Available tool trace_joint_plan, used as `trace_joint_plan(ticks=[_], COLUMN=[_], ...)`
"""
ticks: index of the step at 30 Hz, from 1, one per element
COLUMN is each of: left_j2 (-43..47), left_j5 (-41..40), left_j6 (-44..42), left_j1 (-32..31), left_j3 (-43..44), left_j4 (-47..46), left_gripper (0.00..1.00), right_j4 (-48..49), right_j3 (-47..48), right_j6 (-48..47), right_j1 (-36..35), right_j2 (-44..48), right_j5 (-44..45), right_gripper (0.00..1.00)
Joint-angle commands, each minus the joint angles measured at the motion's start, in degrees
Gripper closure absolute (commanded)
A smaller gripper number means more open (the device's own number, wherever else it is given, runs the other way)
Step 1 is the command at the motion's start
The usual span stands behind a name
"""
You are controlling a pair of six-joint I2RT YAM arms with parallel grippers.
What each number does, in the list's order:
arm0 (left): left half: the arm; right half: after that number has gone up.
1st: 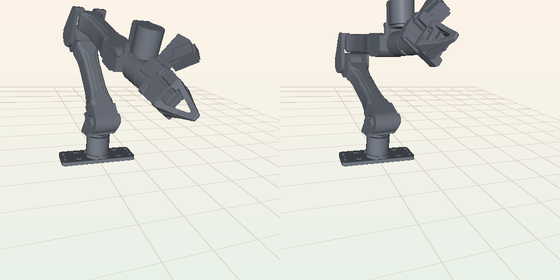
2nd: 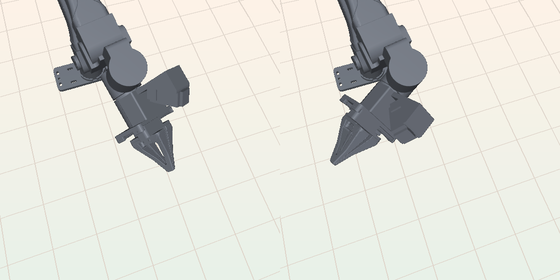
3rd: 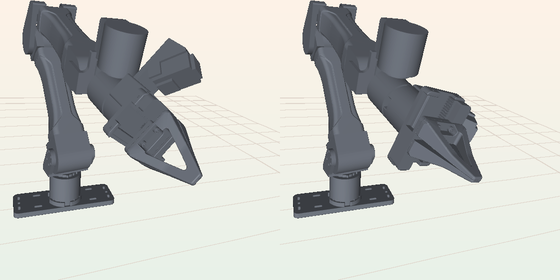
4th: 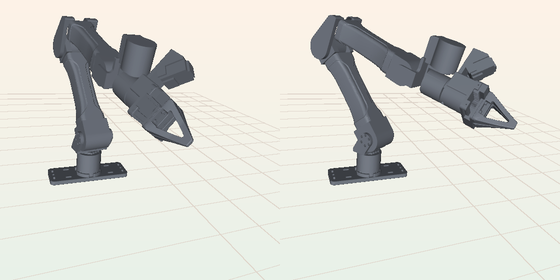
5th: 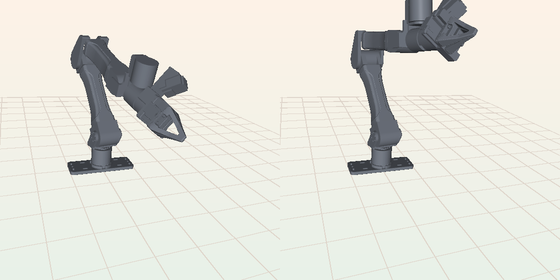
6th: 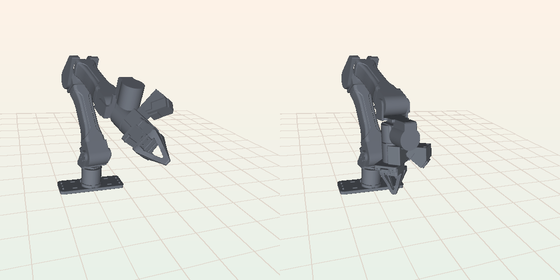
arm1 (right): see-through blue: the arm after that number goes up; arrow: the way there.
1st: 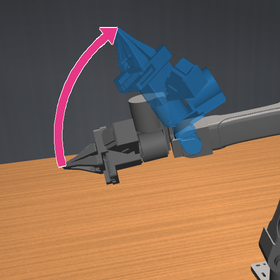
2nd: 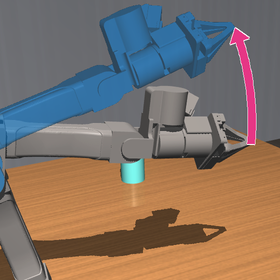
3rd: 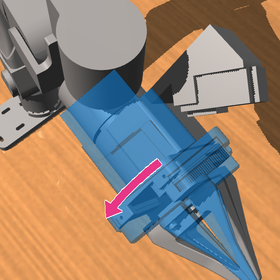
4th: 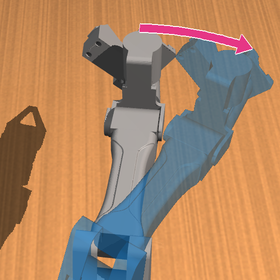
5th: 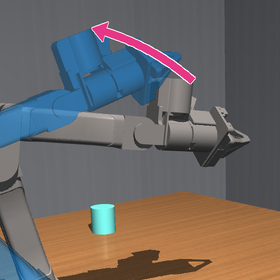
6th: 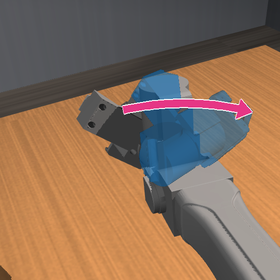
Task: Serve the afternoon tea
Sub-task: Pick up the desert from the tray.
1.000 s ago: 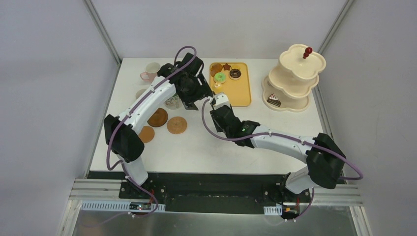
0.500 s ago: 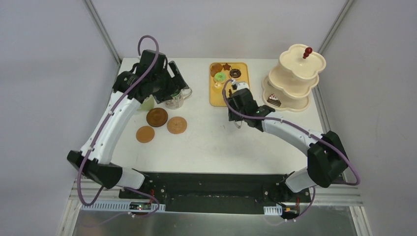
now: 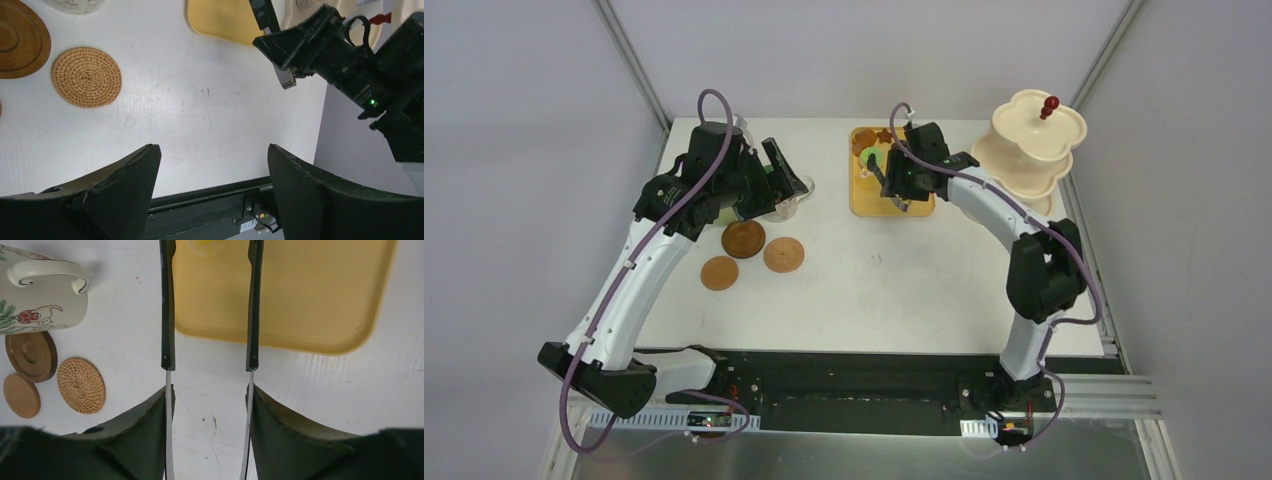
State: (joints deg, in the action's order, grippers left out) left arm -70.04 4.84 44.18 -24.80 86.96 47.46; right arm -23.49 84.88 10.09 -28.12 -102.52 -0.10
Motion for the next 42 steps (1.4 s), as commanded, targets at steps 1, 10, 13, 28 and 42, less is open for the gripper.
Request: trace_joint_plan(ticks=[1, 10, 13, 28, 42], left_j2=[1.0, 2.5, 2.7, 2.5, 2.9], left_j5=[0.5, -0.1, 0.1, 1.7, 1.5], left_j6=[-2.6, -3.6, -3.5, -2.3, -0.9], left_j1=[-0.2, -0.1, 0.1, 0.2, 0.2], left_j3=[1.5, 0.8, 0.6, 0.4, -0.1], left_j4=[-0.2, 0.9, 0.9, 0.3, 0.8], left_gripper=[0.19, 0.19, 0.19, 0.18, 0.18], right_j4=[-7.5, -11.6, -12.4, -17.0, -19.9], right_j3=[9.6, 16.1, 16.9, 25.4, 31.1], right_j6=[2.2, 1.3, 0.6, -4.3, -8.4], right_j1=[0.5, 1.0, 0.9, -1.2, -4.5], right_j2=[-5.0, -9.5, -10.4, -18.4, -22.9], right_j5=[-5.4, -5.2, -4.8, -0.4, 6.6], right_gripper=[0.43, 0.40, 0.40, 0.41, 0.43])
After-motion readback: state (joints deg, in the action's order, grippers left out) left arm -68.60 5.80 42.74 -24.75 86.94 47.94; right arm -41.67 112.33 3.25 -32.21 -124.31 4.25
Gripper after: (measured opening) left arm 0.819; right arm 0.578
